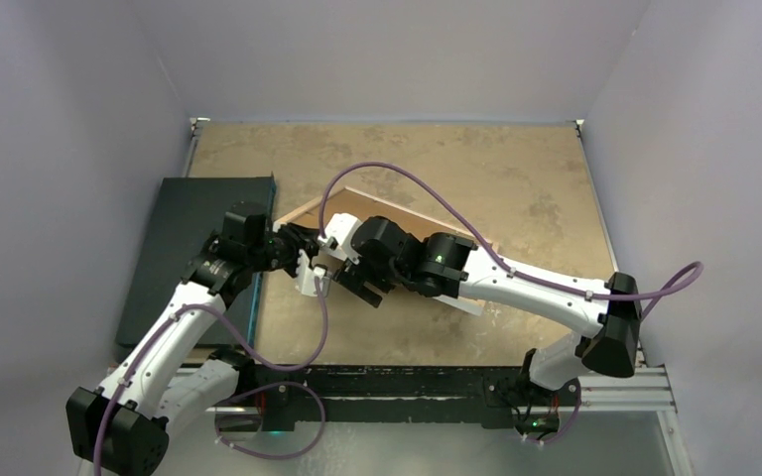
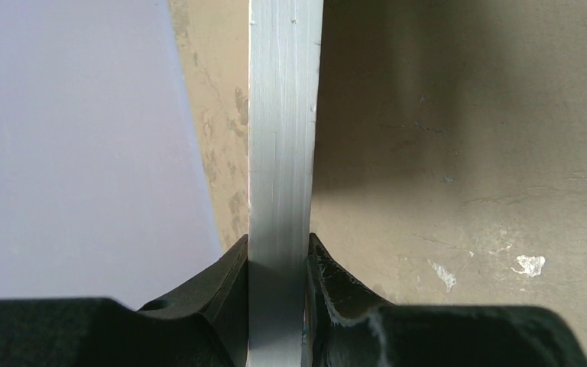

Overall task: Put the photo into the frame
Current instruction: Turn over the photo frame at the center of the board.

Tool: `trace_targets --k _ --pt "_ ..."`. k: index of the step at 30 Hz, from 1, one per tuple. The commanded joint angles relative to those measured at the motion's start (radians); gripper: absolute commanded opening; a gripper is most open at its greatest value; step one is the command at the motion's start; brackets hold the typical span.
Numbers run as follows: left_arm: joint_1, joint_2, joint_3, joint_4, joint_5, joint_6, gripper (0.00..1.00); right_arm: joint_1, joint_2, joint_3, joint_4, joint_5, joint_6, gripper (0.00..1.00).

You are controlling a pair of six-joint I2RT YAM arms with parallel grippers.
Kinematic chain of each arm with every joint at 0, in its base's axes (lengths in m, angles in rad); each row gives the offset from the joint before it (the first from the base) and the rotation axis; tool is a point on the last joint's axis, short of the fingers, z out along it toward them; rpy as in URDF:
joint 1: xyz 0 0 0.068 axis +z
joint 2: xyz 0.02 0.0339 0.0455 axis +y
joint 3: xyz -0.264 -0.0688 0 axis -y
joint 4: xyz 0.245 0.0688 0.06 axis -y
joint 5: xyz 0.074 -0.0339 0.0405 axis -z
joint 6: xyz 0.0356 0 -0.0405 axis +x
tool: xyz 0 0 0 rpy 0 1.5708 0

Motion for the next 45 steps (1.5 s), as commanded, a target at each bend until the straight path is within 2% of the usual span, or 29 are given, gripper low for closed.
trace_targets --k 1,3,6,7,8,12,14,15,16,18,23,25,27,31,33,38,45 --pt "0.003 -0.026 0.053 0.013 0.044 -0.082 0.00 0.003 0.022 0.000 -0.026 0.189 0.002 0.80" --pt "0.003 -0.025 0.058 0.021 0.046 -0.096 0.00 0.003 0.029 0.003 -0.016 0.232 0.002 0.66" --pt "0.003 -0.022 0.070 0.037 0.047 -0.122 0.00 0.003 0.020 0.013 0.003 0.259 -0.002 0.39" --pt "0.003 -0.020 0.076 0.042 0.046 -0.132 0.00 0.003 0.014 0.022 0.011 0.262 0.003 0.32" --pt "0.003 -0.020 0.083 0.037 0.044 -0.129 0.03 0.002 0.007 0.031 0.022 0.262 0.007 0.29" --pt "0.003 -0.025 0.133 0.087 0.019 -0.208 0.25 0.001 -0.012 0.101 0.042 0.240 0.024 0.22" --pt "0.003 -0.010 0.193 0.044 0.015 -0.244 0.53 -0.001 -0.006 0.151 0.048 0.234 0.030 0.19" --pt "0.003 0.002 0.231 0.019 0.015 -0.289 0.72 -0.009 0.004 0.189 0.045 0.215 0.052 0.18" --pt "0.003 0.014 0.266 -0.014 0.015 -0.341 0.78 -0.023 0.014 0.227 0.038 0.189 0.070 0.18" --pt "0.004 0.038 0.338 -0.077 0.005 -0.441 0.83 -0.080 0.046 0.308 0.022 0.108 0.101 0.17" --pt "0.005 0.042 0.427 -0.243 -0.007 -0.455 0.90 -0.294 0.169 0.541 -0.044 -0.097 0.168 0.17" --pt "0.005 0.031 0.432 -0.251 -0.023 -0.481 0.91 -0.403 0.233 0.631 -0.070 -0.197 0.205 0.16" --pt "0.009 0.028 0.444 -0.211 -0.046 -0.593 0.93 -0.509 0.312 0.719 -0.106 -0.317 0.239 0.16" --pt "0.044 0.076 0.510 -0.224 -0.018 -0.750 0.94 -0.661 0.433 0.869 -0.167 -0.458 0.286 0.16" --pt "0.079 0.104 0.530 -0.222 0.016 -0.835 0.94 -0.741 0.428 0.802 -0.117 -0.538 0.328 0.15" --pt "0.188 0.192 0.559 -0.256 0.119 -0.956 0.95 -0.930 0.314 0.461 0.127 -0.739 0.437 0.14" --pt "0.207 0.247 0.500 -0.173 -0.003 -1.073 0.97 -0.991 0.147 0.079 0.294 -0.690 0.422 0.17"
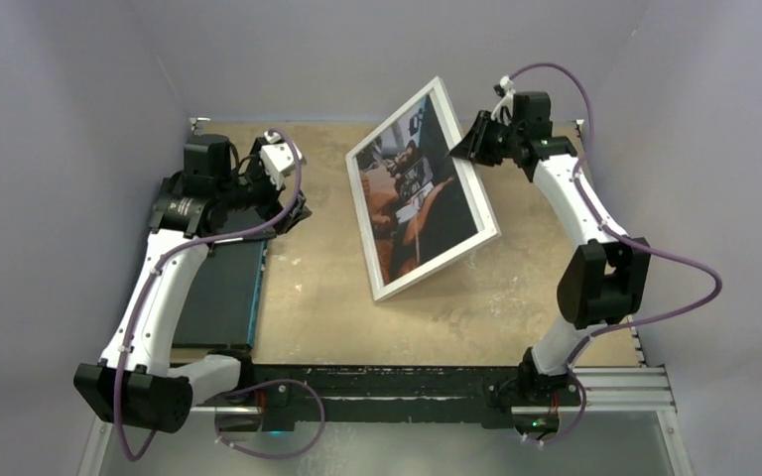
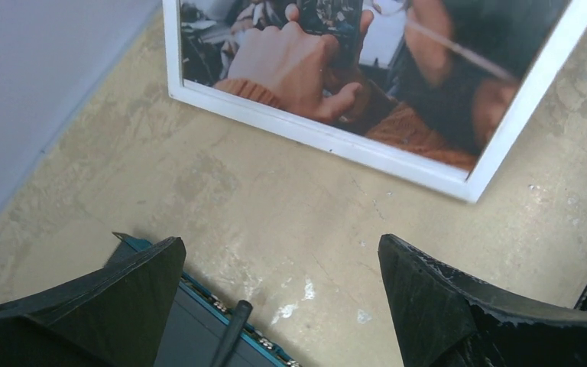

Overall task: Put the photo into the frame
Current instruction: Turn over the photo frame at the center of the board.

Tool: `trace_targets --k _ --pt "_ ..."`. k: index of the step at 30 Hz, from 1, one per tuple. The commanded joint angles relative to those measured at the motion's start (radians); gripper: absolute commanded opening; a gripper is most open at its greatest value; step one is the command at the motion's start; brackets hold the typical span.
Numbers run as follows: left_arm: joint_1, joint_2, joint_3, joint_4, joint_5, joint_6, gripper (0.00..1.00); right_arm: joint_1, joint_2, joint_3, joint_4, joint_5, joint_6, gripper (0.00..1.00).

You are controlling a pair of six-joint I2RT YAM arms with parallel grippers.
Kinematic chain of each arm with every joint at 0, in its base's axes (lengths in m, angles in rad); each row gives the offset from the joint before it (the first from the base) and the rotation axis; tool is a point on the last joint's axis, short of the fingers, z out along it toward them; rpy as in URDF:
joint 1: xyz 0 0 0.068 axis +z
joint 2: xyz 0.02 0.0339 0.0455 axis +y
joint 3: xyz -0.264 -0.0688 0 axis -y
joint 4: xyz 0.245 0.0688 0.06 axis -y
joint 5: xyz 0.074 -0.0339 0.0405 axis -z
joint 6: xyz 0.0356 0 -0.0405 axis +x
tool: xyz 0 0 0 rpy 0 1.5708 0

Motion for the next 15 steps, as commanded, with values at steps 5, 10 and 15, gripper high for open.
trace_targets --k 5,10,15 --pt "0.007 0.051 -0.086 0.070 -0.166 -0.152 0.98 0.014 -0.281 -0.550 0.410 0.005 0.047 0.28" --pt "0.012 0.053 -0.196 0.159 -0.278 -0.191 0.99 0.010 -0.304 -0.702 0.539 0.041 0.016 0.30" --pt "0.028 0.053 -0.337 0.326 -0.339 -0.280 1.00 0.009 -0.283 -0.824 0.663 0.105 0.010 0.46"
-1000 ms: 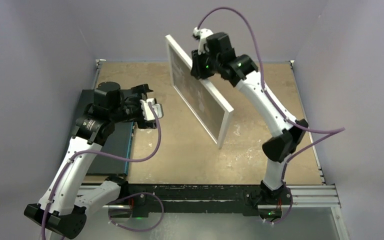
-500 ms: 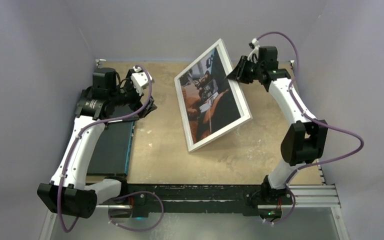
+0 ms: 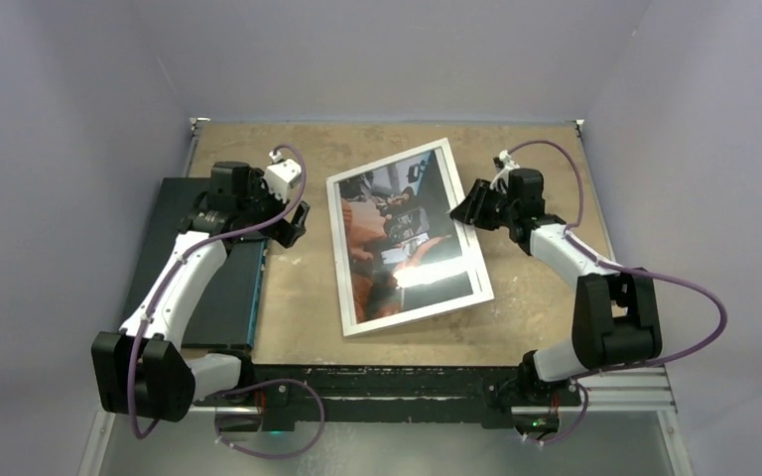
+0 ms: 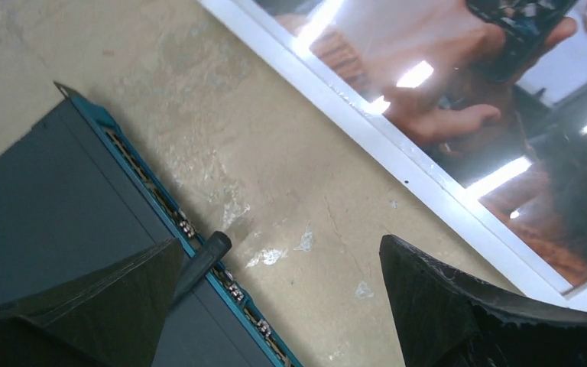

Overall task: Put the photo into the frame
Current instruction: Turn over the photo frame at the center of the board, then reset both arms

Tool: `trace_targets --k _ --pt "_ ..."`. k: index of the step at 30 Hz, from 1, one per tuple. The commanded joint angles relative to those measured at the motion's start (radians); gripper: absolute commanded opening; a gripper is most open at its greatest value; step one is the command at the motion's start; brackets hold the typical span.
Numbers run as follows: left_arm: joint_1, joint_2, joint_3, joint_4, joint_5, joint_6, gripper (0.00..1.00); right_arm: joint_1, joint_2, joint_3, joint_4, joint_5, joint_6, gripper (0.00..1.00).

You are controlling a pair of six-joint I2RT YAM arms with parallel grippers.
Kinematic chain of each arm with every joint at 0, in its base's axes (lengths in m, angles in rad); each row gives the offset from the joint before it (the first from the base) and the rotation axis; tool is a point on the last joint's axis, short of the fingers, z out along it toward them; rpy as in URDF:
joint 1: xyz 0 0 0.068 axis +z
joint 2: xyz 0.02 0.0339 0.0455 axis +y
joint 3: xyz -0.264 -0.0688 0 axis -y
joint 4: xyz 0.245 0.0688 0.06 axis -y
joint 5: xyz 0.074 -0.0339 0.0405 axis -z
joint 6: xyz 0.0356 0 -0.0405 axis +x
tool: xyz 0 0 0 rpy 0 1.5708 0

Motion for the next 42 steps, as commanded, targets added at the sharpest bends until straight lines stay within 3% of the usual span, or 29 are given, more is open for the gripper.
trace_targets --k 1,13,19,21,25,30,36,42 --pt "0.020 0.000 -0.108 0.193 -0.090 -0.111 1.00 0.003 0.012 -0.078 0.189 0.109 -0.068 0.50" --pt "0.055 0.022 -0.245 0.346 -0.152 -0.177 1.00 0.004 0.063 -0.183 0.287 0.274 -0.086 0.77" --pt "0.104 0.008 -0.297 0.507 -0.290 -0.288 1.00 -0.003 -0.070 -0.254 0.351 0.588 -0.040 0.98" --pt "0.116 -0.004 -0.364 0.650 -0.335 -0.330 1.00 -0.006 -0.099 -0.267 0.421 0.689 -0.107 0.99" --pt "0.120 0.030 -0.491 0.874 -0.353 -0.356 1.00 -0.012 -0.117 -0.264 0.401 0.829 -0.138 0.99" --pt "0.119 0.142 -0.582 1.046 -0.370 -0.355 1.00 -0.022 -0.147 -0.325 0.493 0.984 -0.237 0.99" --pt "0.119 0.200 -0.692 1.320 -0.408 -0.355 1.00 -0.051 -0.249 -0.549 0.882 0.944 -0.302 0.99" --pt "0.119 0.235 -0.725 1.493 -0.407 -0.401 1.00 -0.052 -0.201 -0.579 1.003 0.949 -0.274 0.99"
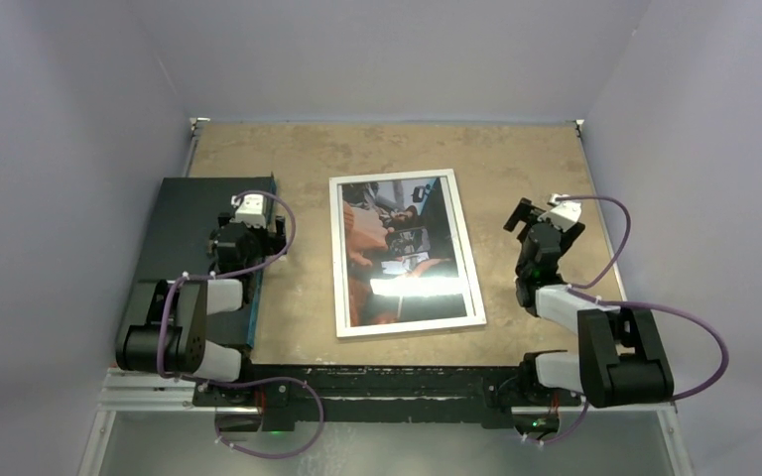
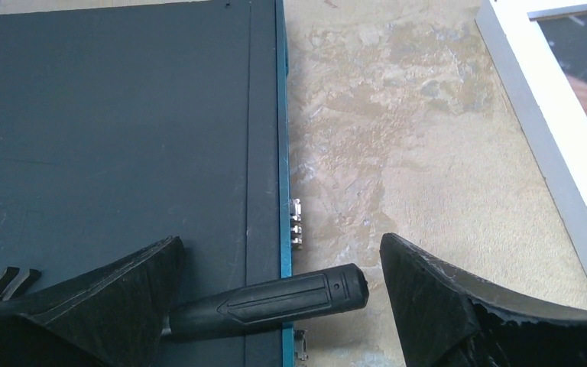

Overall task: Put the photo into the frame
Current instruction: Reset both arms

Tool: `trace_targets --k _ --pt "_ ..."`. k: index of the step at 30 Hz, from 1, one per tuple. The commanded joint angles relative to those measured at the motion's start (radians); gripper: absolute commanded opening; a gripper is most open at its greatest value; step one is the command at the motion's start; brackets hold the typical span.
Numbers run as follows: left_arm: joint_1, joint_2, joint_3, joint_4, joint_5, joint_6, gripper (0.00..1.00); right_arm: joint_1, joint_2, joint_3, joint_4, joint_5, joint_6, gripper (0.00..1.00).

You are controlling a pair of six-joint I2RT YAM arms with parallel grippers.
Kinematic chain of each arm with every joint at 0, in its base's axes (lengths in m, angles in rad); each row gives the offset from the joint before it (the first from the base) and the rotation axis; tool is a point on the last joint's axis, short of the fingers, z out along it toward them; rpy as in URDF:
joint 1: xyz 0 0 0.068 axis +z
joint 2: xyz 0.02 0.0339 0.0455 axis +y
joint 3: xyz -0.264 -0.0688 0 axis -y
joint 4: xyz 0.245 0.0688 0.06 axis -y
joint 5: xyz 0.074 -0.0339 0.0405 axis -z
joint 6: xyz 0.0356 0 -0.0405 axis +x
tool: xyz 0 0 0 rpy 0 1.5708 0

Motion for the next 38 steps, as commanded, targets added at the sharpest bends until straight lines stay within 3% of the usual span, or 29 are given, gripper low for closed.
trace_targets --k 1,3,6,10,13,14,15,16,18,20,22,38 --pt "0.006 0.038 -0.010 0.188 -0.024 -0.051 1.00 0.000 -0.007 -0.040 0.257 0.008 -0.001 0.99" --pt "0.005 0.052 -0.029 0.279 -0.042 -0.037 1.00 -0.001 0.024 -0.065 0.385 0.003 -0.019 0.99" --pt "0.008 0.109 -0.089 0.476 -0.004 -0.043 1.00 -0.003 0.113 -0.037 0.436 -0.011 -0.041 0.99" --pt "0.006 0.244 -0.130 0.673 0.037 -0.028 1.00 -0.002 0.214 -0.147 0.767 -0.040 -0.107 0.99" --pt "0.005 0.236 -0.091 0.589 0.007 -0.038 0.99 -0.002 0.229 -0.115 0.673 -0.164 -0.118 0.99" --pt "0.006 0.243 -0.057 0.538 -0.021 -0.053 0.98 0.002 0.297 -0.114 0.803 -0.178 -0.168 0.99" --pt "-0.001 0.226 -0.036 0.458 -0.053 -0.047 0.98 0.028 0.333 -0.092 0.783 -0.131 -0.217 0.99" --pt "-0.009 0.232 -0.042 0.470 -0.068 -0.044 0.99 0.019 0.292 -0.058 0.596 -0.177 -0.157 0.99" --pt "-0.010 0.233 -0.048 0.497 -0.069 -0.043 1.00 -0.008 0.316 -0.061 0.670 -0.217 -0.168 0.99" --pt "-0.010 0.230 -0.050 0.486 -0.070 -0.042 1.00 -0.009 0.284 -0.055 0.574 -0.233 -0.137 0.99" --pt "-0.010 0.233 -0.052 0.503 -0.069 -0.043 1.00 -0.009 0.306 -0.076 0.689 -0.193 -0.170 0.99" --pt "-0.020 0.233 -0.043 0.482 -0.090 -0.038 1.00 -0.008 0.302 -0.073 0.664 -0.207 -0.166 0.99"
